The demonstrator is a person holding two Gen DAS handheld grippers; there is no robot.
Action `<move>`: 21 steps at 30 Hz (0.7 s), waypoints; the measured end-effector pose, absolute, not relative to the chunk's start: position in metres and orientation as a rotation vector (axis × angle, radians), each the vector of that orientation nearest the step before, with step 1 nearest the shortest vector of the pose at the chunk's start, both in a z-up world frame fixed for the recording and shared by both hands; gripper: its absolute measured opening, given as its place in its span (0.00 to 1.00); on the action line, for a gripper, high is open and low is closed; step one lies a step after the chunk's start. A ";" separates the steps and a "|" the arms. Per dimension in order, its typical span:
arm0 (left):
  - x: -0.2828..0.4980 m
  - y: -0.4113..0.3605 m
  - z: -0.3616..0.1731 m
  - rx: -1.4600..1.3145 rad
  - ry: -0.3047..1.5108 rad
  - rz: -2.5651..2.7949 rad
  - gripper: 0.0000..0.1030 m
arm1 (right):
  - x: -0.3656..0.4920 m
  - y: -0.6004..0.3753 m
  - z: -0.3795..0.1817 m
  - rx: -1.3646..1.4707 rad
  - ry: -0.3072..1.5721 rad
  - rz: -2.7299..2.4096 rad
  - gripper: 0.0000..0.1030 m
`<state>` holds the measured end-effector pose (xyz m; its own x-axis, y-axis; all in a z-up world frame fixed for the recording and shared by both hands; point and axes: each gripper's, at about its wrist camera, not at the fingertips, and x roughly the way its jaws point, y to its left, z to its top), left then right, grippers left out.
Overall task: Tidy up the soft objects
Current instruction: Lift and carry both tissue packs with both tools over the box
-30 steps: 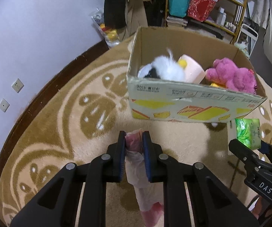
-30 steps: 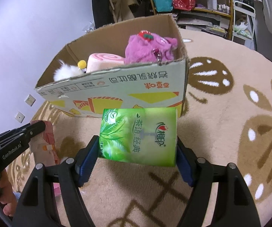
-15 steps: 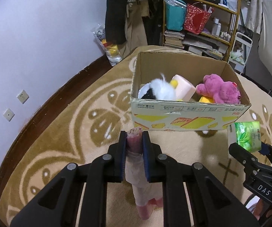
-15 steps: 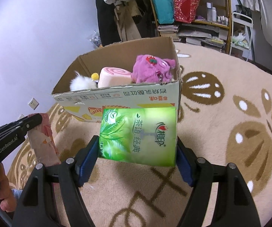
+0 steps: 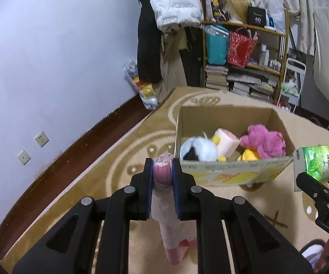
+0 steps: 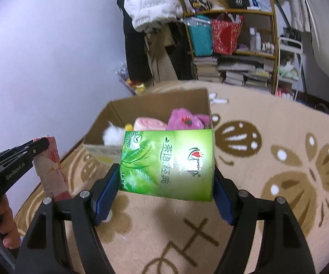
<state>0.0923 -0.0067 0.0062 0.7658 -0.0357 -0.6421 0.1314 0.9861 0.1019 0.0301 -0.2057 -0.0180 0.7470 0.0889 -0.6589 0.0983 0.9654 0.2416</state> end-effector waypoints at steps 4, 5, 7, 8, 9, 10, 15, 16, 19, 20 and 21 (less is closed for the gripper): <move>0.091 -0.006 0.020 0.135 0.659 -0.093 0.14 | 0.027 -0.206 -0.002 0.261 0.684 -0.007 0.77; 0.091 -0.006 0.024 0.135 0.647 -0.092 0.14 | 0.027 -0.207 0.002 0.261 0.675 -0.009 0.77; 0.089 -0.007 0.030 0.142 0.626 -0.090 0.14 | 0.026 -0.207 0.009 0.263 0.655 -0.010 0.77; 0.088 -0.008 0.034 0.147 0.612 -0.086 0.14 | 0.026 -0.208 0.013 0.262 0.645 -0.010 0.77; 0.087 -0.009 0.038 0.152 0.598 -0.082 0.14 | 0.026 -0.208 0.015 0.261 0.640 -0.010 0.77; 0.087 -0.009 0.044 0.156 0.580 -0.083 0.14 | 0.026 -0.208 0.017 0.259 0.632 -0.009 0.77; 0.094 -0.015 0.060 0.160 0.529 -0.090 0.14 | 0.032 -0.206 0.027 0.247 0.604 -0.009 0.77; 0.096 -0.017 0.062 0.164 0.521 -0.089 0.14 | 0.033 -0.206 0.027 0.245 0.601 -0.009 0.77; 0.104 -0.025 0.069 0.166 0.502 -0.099 0.14 | 0.042 -0.208 0.028 0.237 0.597 -0.009 0.77; 0.107 -0.028 0.071 0.162 0.495 -0.106 0.14 | 0.046 -0.208 0.028 0.234 0.598 -0.010 0.77; 0.109 -0.030 0.072 0.163 0.490 -0.110 0.14 | 0.047 -0.208 0.027 0.231 0.599 -0.010 0.77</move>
